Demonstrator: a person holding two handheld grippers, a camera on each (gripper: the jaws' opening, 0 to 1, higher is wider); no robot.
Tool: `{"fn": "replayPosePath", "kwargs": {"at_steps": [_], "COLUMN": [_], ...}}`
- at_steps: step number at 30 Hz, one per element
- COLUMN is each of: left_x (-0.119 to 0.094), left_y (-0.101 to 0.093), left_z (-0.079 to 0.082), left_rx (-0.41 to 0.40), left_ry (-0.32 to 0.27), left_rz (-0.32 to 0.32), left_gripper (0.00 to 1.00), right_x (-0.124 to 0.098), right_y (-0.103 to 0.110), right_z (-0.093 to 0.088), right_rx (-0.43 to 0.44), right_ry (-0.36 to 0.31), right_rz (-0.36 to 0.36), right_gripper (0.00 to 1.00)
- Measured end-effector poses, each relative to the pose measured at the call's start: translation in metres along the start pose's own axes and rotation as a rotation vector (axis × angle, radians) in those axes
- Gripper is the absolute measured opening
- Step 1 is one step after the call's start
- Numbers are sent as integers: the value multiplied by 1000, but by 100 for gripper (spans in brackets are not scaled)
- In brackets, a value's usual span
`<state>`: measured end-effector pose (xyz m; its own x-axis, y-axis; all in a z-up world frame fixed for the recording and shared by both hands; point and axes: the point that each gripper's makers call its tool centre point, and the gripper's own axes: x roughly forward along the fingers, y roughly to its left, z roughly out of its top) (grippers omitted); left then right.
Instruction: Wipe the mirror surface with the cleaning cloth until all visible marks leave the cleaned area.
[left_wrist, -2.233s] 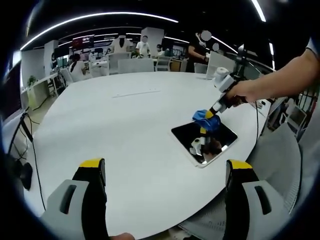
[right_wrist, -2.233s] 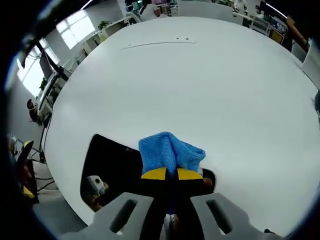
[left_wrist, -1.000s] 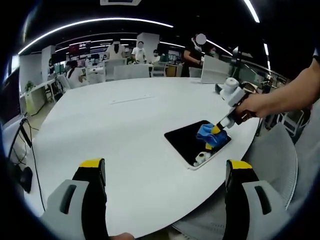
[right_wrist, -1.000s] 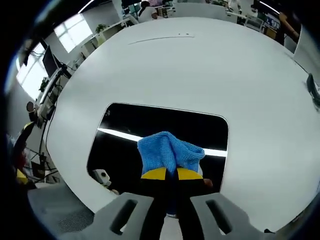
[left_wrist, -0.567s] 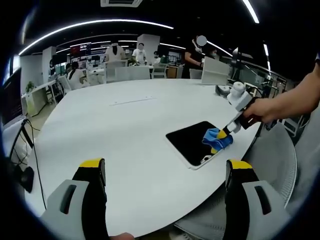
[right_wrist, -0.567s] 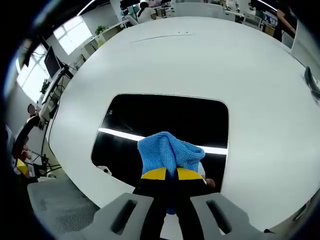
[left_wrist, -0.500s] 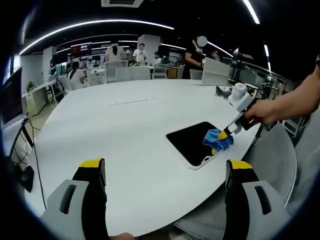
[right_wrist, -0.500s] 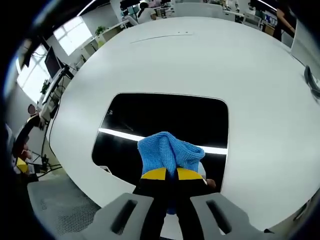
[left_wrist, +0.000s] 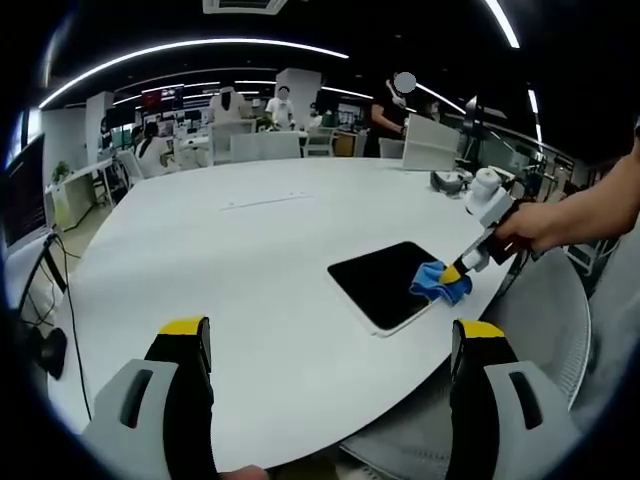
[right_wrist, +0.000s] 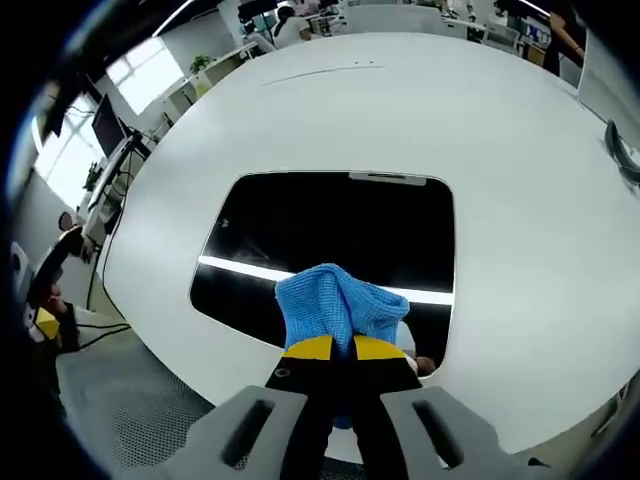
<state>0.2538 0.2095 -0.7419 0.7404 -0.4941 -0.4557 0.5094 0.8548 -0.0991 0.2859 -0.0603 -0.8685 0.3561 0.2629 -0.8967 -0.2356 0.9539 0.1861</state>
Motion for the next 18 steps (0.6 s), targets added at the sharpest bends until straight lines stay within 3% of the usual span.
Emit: {"fn": "replayPosePath", "kwargs": {"at_steps": [18], "left_x": [1], "left_y": [-8], "left_z": [-4], "left_rx": [-1], "left_ry": [9], "left_rz": [0], "left_gripper": [99], "right_x": [-2], "right_y": [2], "right_z": [-3], "right_rx": [-18], "right_ry": [34], "right_rz": [8], "right_gripper": [0]}}
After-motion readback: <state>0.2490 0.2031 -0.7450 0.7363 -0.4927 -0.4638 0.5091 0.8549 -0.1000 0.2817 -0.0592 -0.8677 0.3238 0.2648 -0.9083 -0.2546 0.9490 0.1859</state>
